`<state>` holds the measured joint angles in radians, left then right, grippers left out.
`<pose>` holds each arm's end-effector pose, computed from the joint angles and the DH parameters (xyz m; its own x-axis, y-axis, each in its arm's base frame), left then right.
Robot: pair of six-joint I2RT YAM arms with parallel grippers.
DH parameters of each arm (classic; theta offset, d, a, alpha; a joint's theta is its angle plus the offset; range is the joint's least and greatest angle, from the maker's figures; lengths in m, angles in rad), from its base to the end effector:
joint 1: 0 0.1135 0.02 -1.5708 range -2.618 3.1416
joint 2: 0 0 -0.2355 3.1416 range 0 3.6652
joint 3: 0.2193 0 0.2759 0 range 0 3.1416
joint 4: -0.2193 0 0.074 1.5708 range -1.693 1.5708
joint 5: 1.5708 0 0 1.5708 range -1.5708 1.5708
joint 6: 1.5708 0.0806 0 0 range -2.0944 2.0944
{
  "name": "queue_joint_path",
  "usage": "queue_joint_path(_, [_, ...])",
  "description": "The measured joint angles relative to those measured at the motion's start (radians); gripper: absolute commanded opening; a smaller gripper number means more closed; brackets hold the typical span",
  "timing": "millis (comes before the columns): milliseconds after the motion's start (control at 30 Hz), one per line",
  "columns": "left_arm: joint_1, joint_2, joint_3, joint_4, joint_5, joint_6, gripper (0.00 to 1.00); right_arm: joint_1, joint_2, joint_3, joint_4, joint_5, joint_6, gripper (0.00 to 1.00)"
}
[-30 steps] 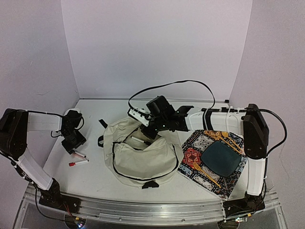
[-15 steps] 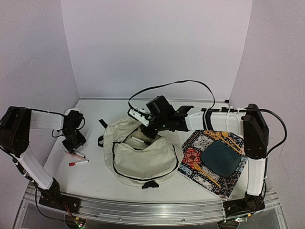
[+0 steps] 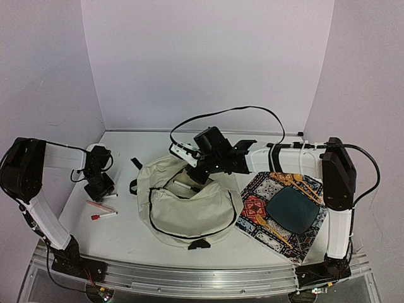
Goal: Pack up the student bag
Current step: Pick up the pen at the center of the board, then place the pen in the lower front pocket of the bag.
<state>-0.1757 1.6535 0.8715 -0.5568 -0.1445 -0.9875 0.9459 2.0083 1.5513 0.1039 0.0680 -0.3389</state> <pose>0.3055 -0.0424 0.0514 -0.6449 -0.7244 -0.2436 -0.7225 0.6818 -0.1147 0.3161 0.4289 0.2085 0.0658 -0.4757 -0.8771 -0.7952 0.5060 -0.3341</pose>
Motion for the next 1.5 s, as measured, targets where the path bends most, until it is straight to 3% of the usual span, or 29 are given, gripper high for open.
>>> queue_joint_path(400, [0.000, 0.011, 0.000, 0.015, -0.014, 0.007, 0.12, 0.000, 0.000, 0.000, 0.000, 0.000, 0.000, 0.01])
queue_joint_path(700, [0.006, 0.018, -0.005, 0.138, 0.077, 0.105, 0.01, 0.000, 0.000, 0.000, 0.000, 0.004, 0.000, 0.01])
queue_joint_path(867, [0.001, -0.023, -0.064, 0.276, 0.181, 0.148, 0.00, 0.000, 0.000, 0.000, 0.000, 0.004, 0.000, 0.01])
queue_joint_path(1267, [-0.016, -0.288, -0.186, 0.501, 0.310, 0.248, 0.00, 0.000, 0.000, 0.001, 0.000, 0.002, 0.000, 0.01])
queue_joint_path(1500, [-0.180, -0.453, -0.273, 0.614, 0.280, 0.364, 0.00, 0.000, 0.000, 0.014, -0.008, -0.001, 0.005, 0.01])
